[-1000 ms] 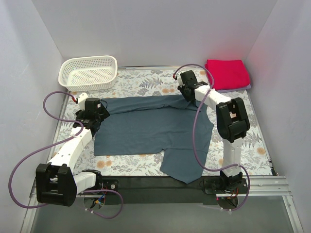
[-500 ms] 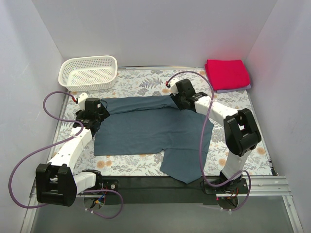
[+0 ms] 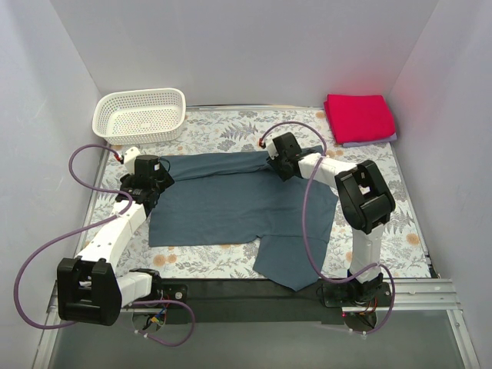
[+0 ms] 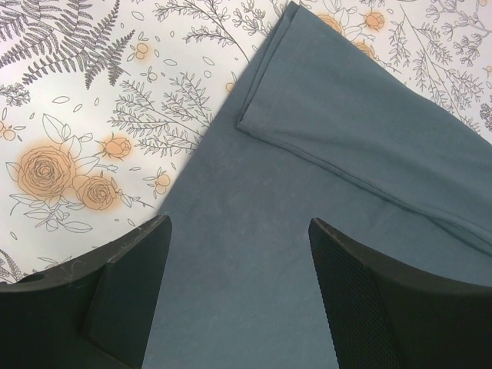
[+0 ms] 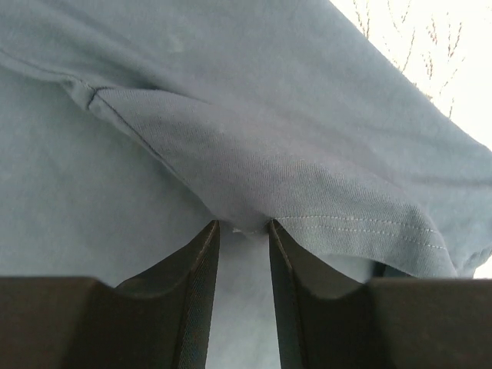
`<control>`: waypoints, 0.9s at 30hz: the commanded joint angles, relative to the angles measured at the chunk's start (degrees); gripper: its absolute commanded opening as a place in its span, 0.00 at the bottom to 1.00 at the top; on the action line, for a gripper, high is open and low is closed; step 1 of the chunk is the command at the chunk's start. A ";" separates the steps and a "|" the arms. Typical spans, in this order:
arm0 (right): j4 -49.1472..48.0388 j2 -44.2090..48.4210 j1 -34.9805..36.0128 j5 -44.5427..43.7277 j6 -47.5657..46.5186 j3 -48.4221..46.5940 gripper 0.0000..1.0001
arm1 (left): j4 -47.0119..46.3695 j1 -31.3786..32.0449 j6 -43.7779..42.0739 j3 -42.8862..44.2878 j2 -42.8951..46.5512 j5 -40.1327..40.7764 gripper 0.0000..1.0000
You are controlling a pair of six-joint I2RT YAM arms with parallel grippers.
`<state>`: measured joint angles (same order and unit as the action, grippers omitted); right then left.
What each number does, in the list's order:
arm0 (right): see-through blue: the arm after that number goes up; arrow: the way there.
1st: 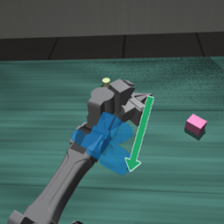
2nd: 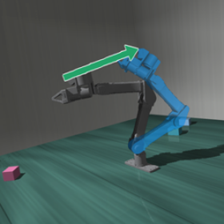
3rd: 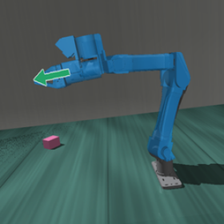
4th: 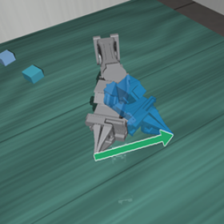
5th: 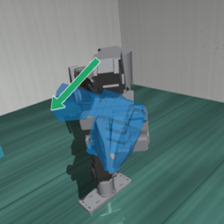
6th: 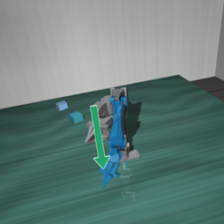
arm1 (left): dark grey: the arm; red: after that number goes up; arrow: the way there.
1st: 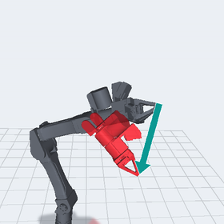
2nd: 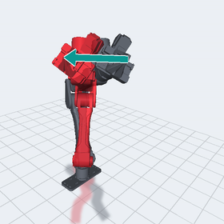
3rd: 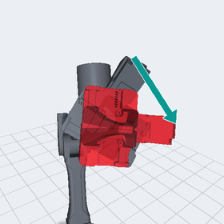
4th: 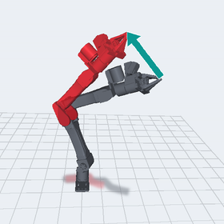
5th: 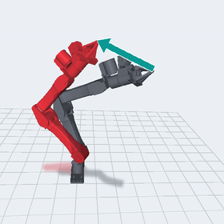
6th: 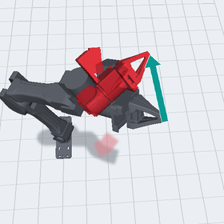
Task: Fold and stack the t-shirts
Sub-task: Fold the tshirt
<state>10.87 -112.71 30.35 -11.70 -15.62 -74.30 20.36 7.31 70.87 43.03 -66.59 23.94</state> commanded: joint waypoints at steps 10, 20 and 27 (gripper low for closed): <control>-3.93 -2.17 -0.11 -3.06 -1.87 -4.53 0.25 | -0.94 0.16 -0.82 0.57 -0.03 -0.13 0.67; -2.53 1.25 -0.03 -2.01 -1.88 -3.57 0.01 | -0.94 0.16 -0.91 0.48 -0.12 -0.21 0.67; 10.28 4.68 0.06 4.05 1.81 -6.02 0.01 | -1.02 0.16 -1.09 0.48 -0.12 -0.56 0.67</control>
<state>14.61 -111.94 30.35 -11.16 -16.14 -76.90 20.25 7.31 70.65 43.03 -67.18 23.40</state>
